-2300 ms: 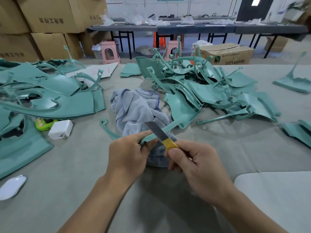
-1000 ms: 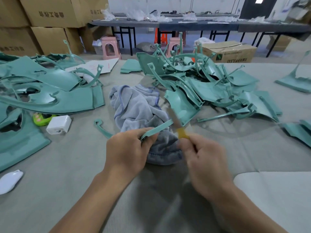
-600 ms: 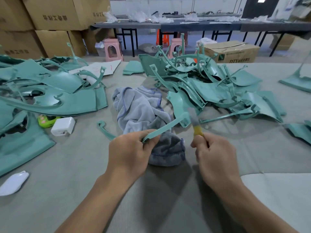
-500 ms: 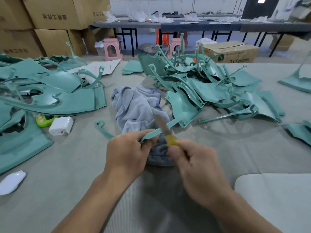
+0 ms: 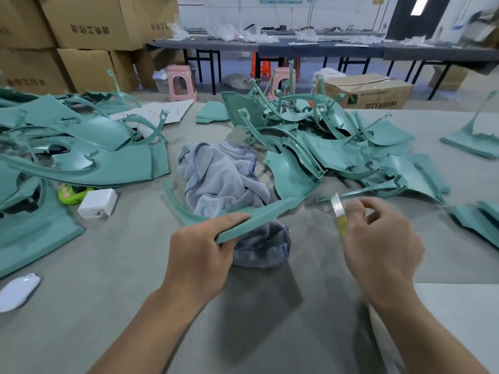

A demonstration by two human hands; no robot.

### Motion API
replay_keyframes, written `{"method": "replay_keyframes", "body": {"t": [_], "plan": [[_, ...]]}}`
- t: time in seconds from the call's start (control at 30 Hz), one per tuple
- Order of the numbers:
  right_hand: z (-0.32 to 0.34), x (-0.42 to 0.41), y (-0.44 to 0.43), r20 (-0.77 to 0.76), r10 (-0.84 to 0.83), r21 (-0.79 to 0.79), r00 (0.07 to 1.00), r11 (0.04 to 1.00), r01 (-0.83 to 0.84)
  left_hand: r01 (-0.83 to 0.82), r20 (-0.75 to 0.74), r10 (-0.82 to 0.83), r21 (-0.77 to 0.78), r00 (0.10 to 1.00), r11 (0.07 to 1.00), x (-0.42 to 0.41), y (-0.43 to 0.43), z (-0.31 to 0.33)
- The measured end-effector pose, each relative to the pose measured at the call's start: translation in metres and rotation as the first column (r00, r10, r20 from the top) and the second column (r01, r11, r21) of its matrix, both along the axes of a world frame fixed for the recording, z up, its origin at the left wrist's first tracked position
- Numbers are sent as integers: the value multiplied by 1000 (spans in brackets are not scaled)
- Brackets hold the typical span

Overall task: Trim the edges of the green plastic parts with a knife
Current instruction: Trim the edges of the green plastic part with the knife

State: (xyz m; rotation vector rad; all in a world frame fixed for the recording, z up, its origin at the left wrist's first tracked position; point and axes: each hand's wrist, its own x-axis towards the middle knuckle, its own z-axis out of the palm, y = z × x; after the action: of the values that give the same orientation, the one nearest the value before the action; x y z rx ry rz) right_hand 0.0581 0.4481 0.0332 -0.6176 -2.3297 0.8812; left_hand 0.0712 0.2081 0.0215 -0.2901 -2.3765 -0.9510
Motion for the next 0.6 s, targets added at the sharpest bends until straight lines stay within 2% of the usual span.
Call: {"method": "replay_keyframes", "body": {"t": [0.1, 0.13, 0.17, 0.2, 0.23, 0.3, 0.37, 0.4, 0.43, 0.47, 0.5, 0.57, 0.6], "plan": [[1, 8, -10, -99, 148, -25, 984, 988, -151, 149, -93, -149, -9, 985, 989, -1, -2, -2], [1, 10, -17, -88, 232, -120, 969, 963, -241, 217, -126, -219, -32, 967, 976, -2, -4, -2], [0, 11, -24, -60, 327, -291, 943, 898, -330, 280, -156, -288, -72, 945, 957, -4, -5, -1], [0, 11, -30, -49, 429, -496, 902, 773, -395, 327, -185, -346, -126, 920, 937, -4, -6, 0], [-1, 11, -35, -56, 519, -679, 853, 607, -414, 352, -206, -385, -178, 900, 919, -5, -7, 0], [0, 10, -39, -124, 607, -877, 785, 302, -373, 314, -213, -356, -207, 910, 927, -4, -5, -3], [-1, 7, -39, -206, 599, -929, 774, 129, -347, 158, -179, -164, -48, 970, 986, -2, -2, -4], [0, 6, -40, -237, 577, -935, 782, 83, -344, 88, -101, -75, 122, 992, 989, -3, 0, -3], [0, 4, -41, -262, 549, -938, 794, 49, -343, 68, 10, -75, 326, 997, 943, -5, 2, 0], [0, 4, -43, -278, 520, -940, 807, 27, -341, 117, 81, -183, 509, 980, 853, -10, 2, 0], [0, 4, -46, -286, 502, -939, 816, 23, -343, 223, 90, -367, 654, 926, 723, -13, 2, -2], [-1, 6, -53, -281, 503, -931, 818, 66, -360, 366, 38, -697, 831, 716, 420, -12, 5, 0], [0, 7, -57, -277, 517, -922, 810, 95, -376, 370, 19, -771, 870, 636, 327, -9, 9, 0]]}}
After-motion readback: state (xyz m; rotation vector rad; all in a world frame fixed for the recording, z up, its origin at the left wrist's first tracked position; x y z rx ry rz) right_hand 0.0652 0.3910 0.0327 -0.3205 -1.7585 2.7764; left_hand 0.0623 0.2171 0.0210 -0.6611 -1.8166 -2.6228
